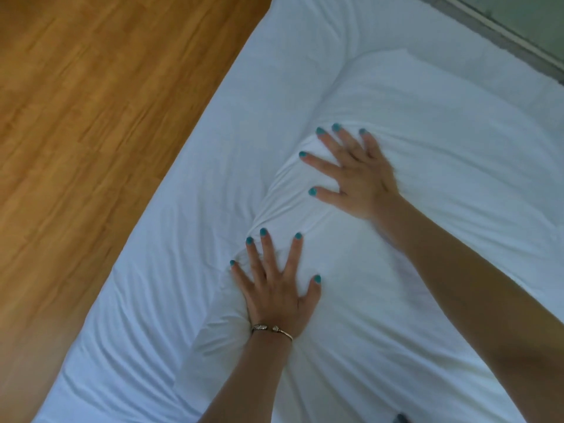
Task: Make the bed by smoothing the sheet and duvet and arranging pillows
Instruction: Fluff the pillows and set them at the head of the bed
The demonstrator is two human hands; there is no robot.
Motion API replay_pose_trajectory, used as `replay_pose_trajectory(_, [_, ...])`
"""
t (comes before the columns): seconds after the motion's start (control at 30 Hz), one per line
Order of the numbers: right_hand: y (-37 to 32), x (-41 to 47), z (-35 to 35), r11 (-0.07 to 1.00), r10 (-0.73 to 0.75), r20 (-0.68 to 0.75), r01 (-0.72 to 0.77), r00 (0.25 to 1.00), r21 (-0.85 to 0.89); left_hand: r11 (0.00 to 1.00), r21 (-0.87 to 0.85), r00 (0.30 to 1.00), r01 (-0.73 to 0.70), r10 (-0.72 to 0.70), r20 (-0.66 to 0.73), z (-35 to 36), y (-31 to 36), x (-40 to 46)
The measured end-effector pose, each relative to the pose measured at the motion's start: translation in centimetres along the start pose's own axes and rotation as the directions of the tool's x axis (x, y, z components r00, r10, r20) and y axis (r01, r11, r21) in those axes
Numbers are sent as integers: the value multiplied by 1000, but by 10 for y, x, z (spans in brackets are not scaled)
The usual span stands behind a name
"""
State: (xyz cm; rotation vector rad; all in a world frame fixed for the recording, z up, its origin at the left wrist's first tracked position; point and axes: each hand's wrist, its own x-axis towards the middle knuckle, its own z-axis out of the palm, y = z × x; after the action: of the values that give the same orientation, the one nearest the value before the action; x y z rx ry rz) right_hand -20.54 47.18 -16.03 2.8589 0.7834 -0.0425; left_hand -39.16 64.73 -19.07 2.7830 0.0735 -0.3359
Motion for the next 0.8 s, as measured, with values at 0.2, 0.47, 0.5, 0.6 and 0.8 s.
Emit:
replay_pose_trajectory(0.2, [46,56,-8,934,352,195,-357,916,-7,1000,-4,1000,-7,7,-22,-4,1,-3])
replay_pose_trajectory(0.47, [40,81,-2,765,624,247,-644,741,-3,1000,-3,1000,-1,1,0,7,-4,9])
replay_pose_trajectory(0.5, [33,71,-4,767,624,214,-641,751,11,1000,1,1000,-4,4,2,9,-4,9])
replay_pose_trajectory(0.6, [5,25,-14,740,641,199,-666,741,97,1000,1,1000,-9,9,18,9,-2,5])
replay_pose_trajectory(0.8, [-72,-82,-30,712,655,212,-686,725,150,999,30,994,-15,12,107,-7,0,-2])
